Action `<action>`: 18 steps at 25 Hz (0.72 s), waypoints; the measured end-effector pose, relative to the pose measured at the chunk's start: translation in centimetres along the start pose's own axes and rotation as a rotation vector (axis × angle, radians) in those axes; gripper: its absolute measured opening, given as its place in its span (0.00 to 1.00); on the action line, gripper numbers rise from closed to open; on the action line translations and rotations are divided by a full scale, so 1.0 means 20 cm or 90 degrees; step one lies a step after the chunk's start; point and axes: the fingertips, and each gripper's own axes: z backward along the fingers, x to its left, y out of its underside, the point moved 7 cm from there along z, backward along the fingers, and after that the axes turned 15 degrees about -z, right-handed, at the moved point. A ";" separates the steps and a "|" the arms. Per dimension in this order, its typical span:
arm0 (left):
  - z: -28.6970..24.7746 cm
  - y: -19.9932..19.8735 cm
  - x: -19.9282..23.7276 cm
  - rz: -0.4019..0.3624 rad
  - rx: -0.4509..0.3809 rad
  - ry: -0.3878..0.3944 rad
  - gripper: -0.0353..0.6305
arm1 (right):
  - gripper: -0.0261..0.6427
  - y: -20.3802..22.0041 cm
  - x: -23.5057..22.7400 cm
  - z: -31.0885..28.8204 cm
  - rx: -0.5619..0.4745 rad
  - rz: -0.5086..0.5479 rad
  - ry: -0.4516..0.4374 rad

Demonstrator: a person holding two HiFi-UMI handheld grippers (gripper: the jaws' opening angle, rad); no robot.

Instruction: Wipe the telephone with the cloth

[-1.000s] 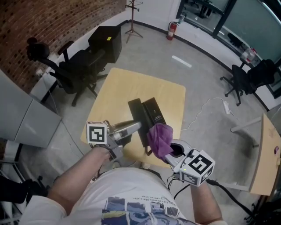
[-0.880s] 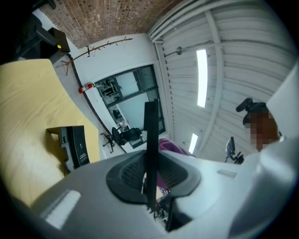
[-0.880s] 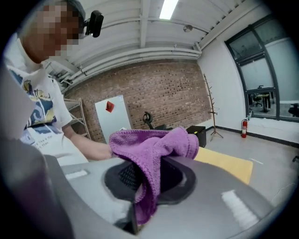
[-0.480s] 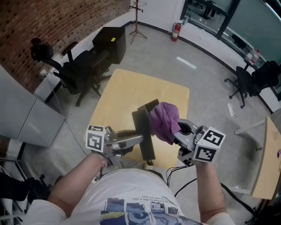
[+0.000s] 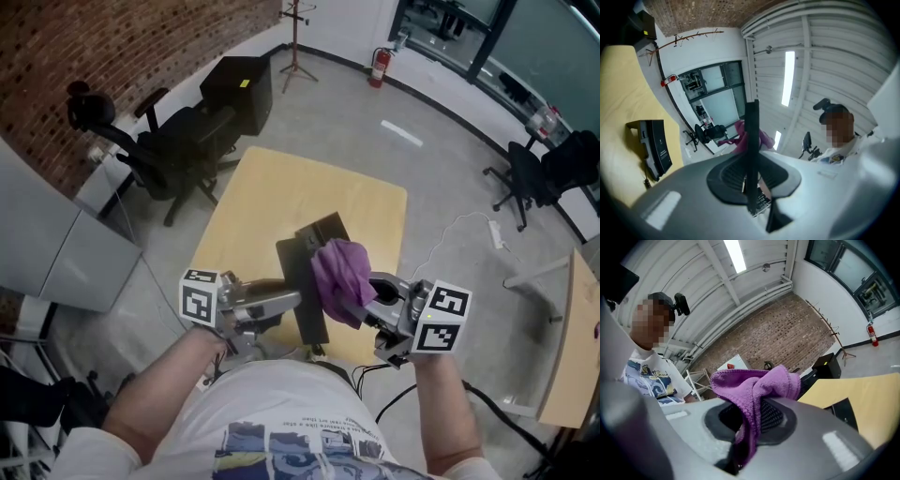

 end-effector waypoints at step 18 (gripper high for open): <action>-0.08 0.00 -0.02 0.010 0.023 0.058 0.17 | 0.11 -0.11 -0.05 0.01 -0.063 -0.026 -0.014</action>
